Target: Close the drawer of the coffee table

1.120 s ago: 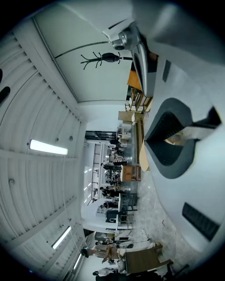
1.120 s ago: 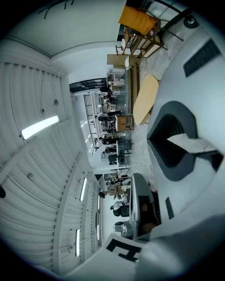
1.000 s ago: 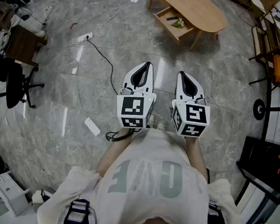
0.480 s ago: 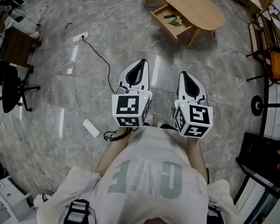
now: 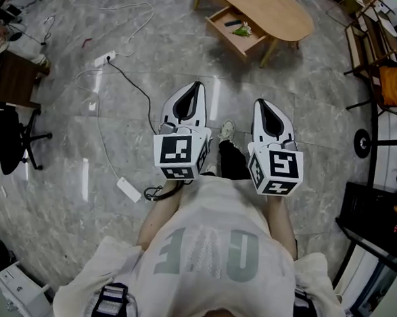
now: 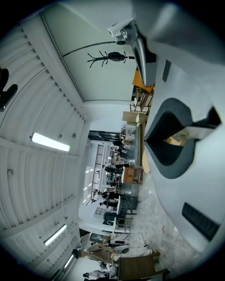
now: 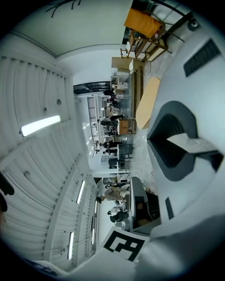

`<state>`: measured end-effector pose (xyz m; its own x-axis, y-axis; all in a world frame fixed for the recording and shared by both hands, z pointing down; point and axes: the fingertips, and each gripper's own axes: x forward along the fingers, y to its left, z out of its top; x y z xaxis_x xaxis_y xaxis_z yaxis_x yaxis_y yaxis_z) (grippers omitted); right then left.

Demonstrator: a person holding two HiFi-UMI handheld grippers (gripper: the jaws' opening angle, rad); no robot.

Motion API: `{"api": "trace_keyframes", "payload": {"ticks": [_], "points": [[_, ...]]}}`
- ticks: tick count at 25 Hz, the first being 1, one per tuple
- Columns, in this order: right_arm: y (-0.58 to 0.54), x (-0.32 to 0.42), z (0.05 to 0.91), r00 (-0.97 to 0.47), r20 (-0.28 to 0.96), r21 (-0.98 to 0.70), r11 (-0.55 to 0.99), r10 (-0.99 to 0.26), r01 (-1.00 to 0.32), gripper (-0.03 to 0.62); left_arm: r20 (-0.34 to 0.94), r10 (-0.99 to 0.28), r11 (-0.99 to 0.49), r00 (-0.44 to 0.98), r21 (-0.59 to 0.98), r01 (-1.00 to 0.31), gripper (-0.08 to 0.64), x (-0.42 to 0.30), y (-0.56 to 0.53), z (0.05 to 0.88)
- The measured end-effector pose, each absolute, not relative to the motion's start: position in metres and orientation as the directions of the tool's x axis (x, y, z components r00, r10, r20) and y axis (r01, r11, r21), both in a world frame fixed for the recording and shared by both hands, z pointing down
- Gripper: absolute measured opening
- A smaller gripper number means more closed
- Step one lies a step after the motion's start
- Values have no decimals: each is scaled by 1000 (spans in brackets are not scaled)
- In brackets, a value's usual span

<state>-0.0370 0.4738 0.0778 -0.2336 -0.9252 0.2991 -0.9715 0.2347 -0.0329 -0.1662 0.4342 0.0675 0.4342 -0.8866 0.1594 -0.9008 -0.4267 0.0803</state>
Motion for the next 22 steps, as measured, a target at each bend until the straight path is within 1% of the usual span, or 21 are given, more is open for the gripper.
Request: {"api": "trace_keyframes", "payload": {"ticks": [9, 16, 22], "points": [[384, -10, 95, -250, 287, -59, 243, -925, -968, 5, 176, -879, -442, 444, 53, -895, 9, -135, 361, 84], [268, 9, 89, -286, 289, -67, 279, -914, -958, 6, 195, -869, -454, 454, 51, -890, 9, -107, 253, 85], [163, 29, 78, -318, 297, -35, 322, -900, -946, 6, 164, -879, -449, 449, 39, -893, 9, -78, 145, 72]]}}
